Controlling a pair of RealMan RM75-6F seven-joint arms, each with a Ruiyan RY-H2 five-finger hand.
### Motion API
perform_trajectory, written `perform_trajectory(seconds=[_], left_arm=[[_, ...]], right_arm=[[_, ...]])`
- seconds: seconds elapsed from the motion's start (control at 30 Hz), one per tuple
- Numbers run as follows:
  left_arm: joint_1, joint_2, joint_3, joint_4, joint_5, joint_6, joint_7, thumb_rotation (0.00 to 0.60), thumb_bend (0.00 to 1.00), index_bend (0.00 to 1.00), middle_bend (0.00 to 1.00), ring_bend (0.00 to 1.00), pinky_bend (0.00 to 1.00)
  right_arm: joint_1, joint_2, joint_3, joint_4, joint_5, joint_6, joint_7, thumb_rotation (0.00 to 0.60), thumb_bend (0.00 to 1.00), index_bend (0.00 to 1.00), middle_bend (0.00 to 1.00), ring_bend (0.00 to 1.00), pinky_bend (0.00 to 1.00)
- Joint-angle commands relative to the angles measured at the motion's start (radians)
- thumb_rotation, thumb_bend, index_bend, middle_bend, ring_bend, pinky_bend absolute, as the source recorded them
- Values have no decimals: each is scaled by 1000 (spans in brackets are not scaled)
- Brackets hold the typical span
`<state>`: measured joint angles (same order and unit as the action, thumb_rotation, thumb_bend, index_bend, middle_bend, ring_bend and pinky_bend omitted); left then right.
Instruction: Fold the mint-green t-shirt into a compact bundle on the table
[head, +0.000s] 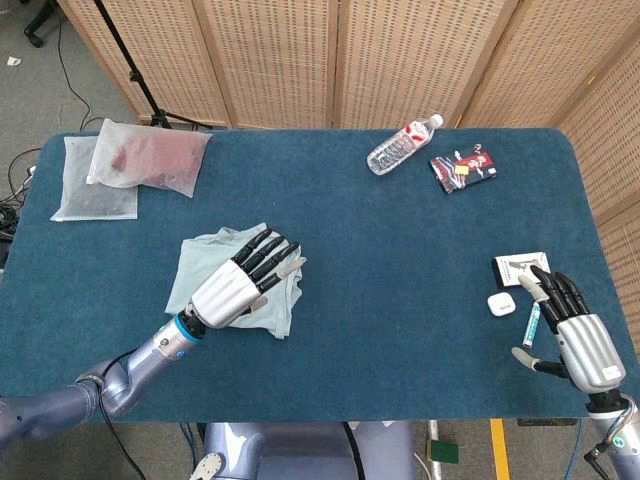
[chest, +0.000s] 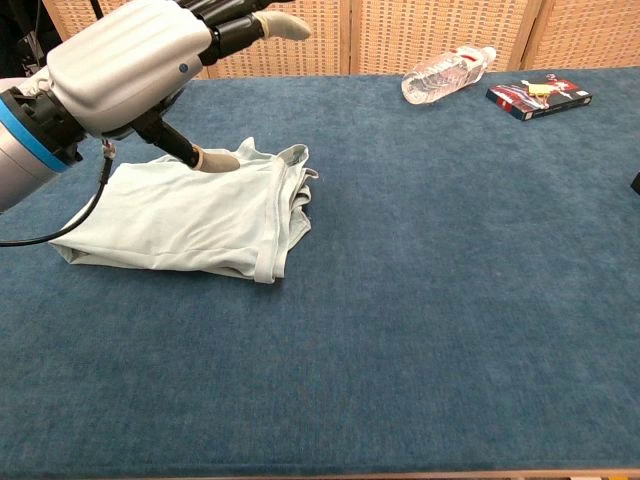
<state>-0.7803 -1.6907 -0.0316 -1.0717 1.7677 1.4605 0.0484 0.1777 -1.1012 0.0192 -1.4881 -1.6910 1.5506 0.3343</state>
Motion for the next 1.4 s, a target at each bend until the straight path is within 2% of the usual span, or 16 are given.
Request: perform_trajectory(seconds=[0.03, 0.33, 0.57, 0.87, 1.17, 1.4], left_arm=[[22, -3, -37, -32, -113, -97, -45, 600, 54, 0, 0, 0, 0], [17, -84, -61, 31, -181, -178, -71, 600, 55, 0, 0, 0, 0], [-17, -214, -96, 158, -212, -218, -82, 600, 61, 0, 0, 0, 0], [-27, -305, -109, 306, -257, -281, -144, 600, 66, 0, 0, 0, 0], [-36, -329, -111, 352, -249, -268, -197, 600, 66, 0, 0, 0, 0], [-20, -259, -117, 256, -228, -195, -237, 600, 18, 0, 0, 0, 0]], right_arm=[[0, -1, -1, -1, -2, -1, -3, 600, 0, 0, 0, 0, 0], [4, -3, -2, 2, 0, -9, -6, 600, 0, 0, 0, 0, 0], [5, 0, 3, 5, 12, -13, 8, 600, 0, 0, 0, 0, 0], [8, 4, 6, 11, 19, -18, 29, 600, 0, 0, 0, 0, 0], [10, 2, 5, 9, 18, -23, 21, 600, 0, 0, 0, 0, 0], [7, 2, 2, 8, 10, -14, 15, 600, 0, 0, 0, 0, 0]])
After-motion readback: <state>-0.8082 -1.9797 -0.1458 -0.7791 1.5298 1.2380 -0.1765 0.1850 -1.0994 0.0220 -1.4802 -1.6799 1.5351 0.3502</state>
